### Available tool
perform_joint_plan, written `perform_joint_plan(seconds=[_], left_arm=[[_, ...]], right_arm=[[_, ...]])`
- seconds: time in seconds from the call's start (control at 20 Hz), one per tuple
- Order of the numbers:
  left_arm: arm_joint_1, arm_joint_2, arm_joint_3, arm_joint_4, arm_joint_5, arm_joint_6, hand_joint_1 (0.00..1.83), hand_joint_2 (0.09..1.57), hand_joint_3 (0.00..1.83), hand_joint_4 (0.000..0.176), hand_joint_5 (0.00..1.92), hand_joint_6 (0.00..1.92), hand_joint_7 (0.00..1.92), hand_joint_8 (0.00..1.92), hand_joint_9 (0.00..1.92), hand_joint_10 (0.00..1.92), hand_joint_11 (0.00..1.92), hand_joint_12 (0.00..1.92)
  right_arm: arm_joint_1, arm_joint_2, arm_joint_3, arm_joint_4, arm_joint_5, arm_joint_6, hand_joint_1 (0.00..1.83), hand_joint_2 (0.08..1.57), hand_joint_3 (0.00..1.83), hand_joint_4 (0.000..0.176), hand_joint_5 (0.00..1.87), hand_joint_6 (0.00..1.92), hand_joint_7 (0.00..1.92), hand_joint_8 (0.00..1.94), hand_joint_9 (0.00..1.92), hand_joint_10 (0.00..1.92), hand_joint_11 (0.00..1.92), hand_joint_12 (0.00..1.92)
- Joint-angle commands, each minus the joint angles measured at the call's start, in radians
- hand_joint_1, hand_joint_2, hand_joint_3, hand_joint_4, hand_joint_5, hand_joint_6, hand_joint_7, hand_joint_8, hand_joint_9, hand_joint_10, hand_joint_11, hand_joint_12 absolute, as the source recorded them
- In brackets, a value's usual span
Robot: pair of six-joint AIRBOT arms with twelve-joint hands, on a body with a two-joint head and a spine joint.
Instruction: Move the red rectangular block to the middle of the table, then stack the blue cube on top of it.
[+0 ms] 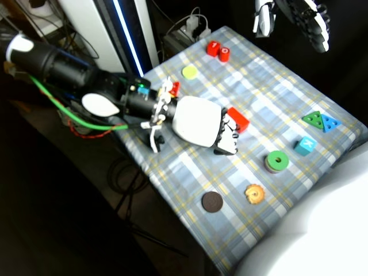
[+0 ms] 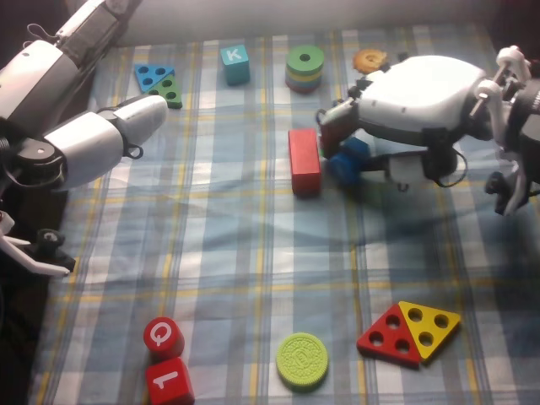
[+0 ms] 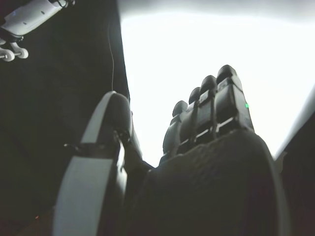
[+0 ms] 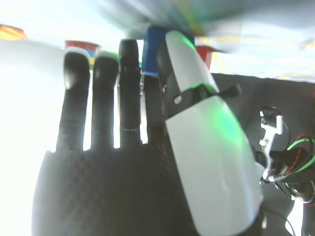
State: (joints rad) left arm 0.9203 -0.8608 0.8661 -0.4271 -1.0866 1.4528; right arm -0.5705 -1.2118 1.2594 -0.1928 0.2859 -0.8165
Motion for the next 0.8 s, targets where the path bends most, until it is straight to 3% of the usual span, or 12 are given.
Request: perform_joint_plan(seconds=[0.0,0.05,0.1,0.15,0.2,0.35,0.45,0.5,0.55,0.6,0.7,0.75], left_arm=[[-0.009,-0.003,0.006,0.024,-0.123,-0.007,0.91,1.39,0.0,0.078,0.01,0.0,0.0,0.0,0.0,0.0,0.0,0.0],[-0.008,-0.004,0.006,0.023,-0.123,-0.007,0.91,1.39,0.0,0.078,0.01,0.0,0.0,0.0,0.0,0.0,0.0,0.0],[-0.008,-0.004,0.006,0.023,-0.123,-0.007,0.9,1.39,0.0,0.099,0.01,0.0,0.0,0.0,0.0,0.0,0.0,0.0],[-0.008,-0.005,0.007,0.022,-0.123,-0.007,0.91,1.39,0.0,0.103,0.01,0.0,0.0,0.0,0.0,0.0,0.0,0.0],[-0.007,-0.006,0.008,0.021,-0.122,-0.007,0.88,1.39,0.0,0.101,0.01,0.0,0.0,0.0,0.0,0.0,0.0,0.0],[-0.007,-0.008,0.009,0.021,-0.122,-0.008,0.91,1.39,0.0,0.077,0.01,0.0,0.0,0.0,0.0,0.0,0.0,0.0],[-0.007,-0.008,0.01,0.021,-0.122,-0.009,0.91,1.39,0.0,0.072,0.01,0.0,0.0,0.0,0.0,0.0,0.0,0.0],[-0.007,-0.009,0.01,0.021,-0.122,-0.011,0.92,1.38,0.0,0.078,0.01,0.0,0.0,0.0,0.0,0.0,0.0,0.0],[-0.007,-0.009,0.011,0.021,-0.122,-0.013,0.92,1.38,0.0,0.083,0.01,0.0,0.0,0.0,0.0,0.0,0.0,0.0],[-0.007,-0.009,0.012,0.021,-0.122,-0.014,0.91,1.38,0.0,0.083,0.02,0.0,0.0,0.0,0.0,0.0,0.0,0.0],[-0.007,-0.01,0.013,0.021,-0.121,-0.017,0.9,1.39,0.0,0.082,0.01,0.0,0.0,0.0,0.0,0.0,0.0,0.0],[-0.007,-0.01,0.014,0.021,-0.121,-0.019,0.9,1.38,0.0,0.083,0.01,0.0,0.0,0.0,0.0,0.0,0.0,0.0]], right_arm=[[0.029,0.007,-0.006,-0.002,0.135,-0.003,1.18,1.27,0.0,0.0,0.72,1.2,0.71,1.64,0.5,1.68,0.36,1.92],[0.036,0.01,-0.012,-0.008,0.138,-0.003,1.18,1.27,0.0,0.0,0.72,1.2,0.71,1.64,0.5,1.68,0.36,1.92],[0.05,0.013,-0.019,-0.02,0.145,-0.003,1.16,1.28,0.0,0.0,0.73,1.21,0.66,1.68,0.41,1.72,0.26,1.92],[0.059,0.013,-0.022,-0.031,0.149,-0.003,1.17,1.27,0.0,0.0,0.77,1.19,0.65,1.67,0.39,1.72,0.22,1.92],[0.068,0.013,-0.024,-0.042,0.151,-0.002,1.17,1.26,0.0,0.0,0.78,1.16,0.68,1.64,0.41,1.74,0.25,1.92],[0.087,0.013,-0.025,-0.069,0.153,-0.002,1.16,1.26,0.0,0.0,0.82,1.29,0.6,1.52,0.3,1.49,0.05,1.92],[0.092,0.013,-0.024,-0.076,0.153,-0.002,1.17,1.26,0.0,0.0,0.82,1.38,0.59,1.42,0.25,1.23,0.0,1.7],[0.092,0.013,-0.02,-0.079,0.152,-0.002,1.17,1.25,0.0,0.0,0.85,1.23,0.61,1.53,0.32,1.37,0.02,1.87],[0.092,0.013,-0.018,-0.082,0.152,-0.002,1.2,1.24,0.0,0.0,0.87,1.04,0.65,1.63,0.38,1.56,0.16,1.91],[0.092,0.012,-0.014,-0.083,0.152,-0.002,1.21,1.22,0.0,0.0,0.88,0.96,0.72,1.59,0.49,1.53,0.29,1.84],[0.092,0.002,-0.005,-0.083,0.149,-0.002,1.22,1.21,0.0,0.0,0.89,0.93,0.73,1.59,0.48,1.55,0.28,1.9],[0.092,-0.005,-0.002,-0.083,0.146,-0.001,1.2,1.21,0.0,0.0,0.92,0.98,0.7,1.53,0.47,1.38,0.26,1.75]])
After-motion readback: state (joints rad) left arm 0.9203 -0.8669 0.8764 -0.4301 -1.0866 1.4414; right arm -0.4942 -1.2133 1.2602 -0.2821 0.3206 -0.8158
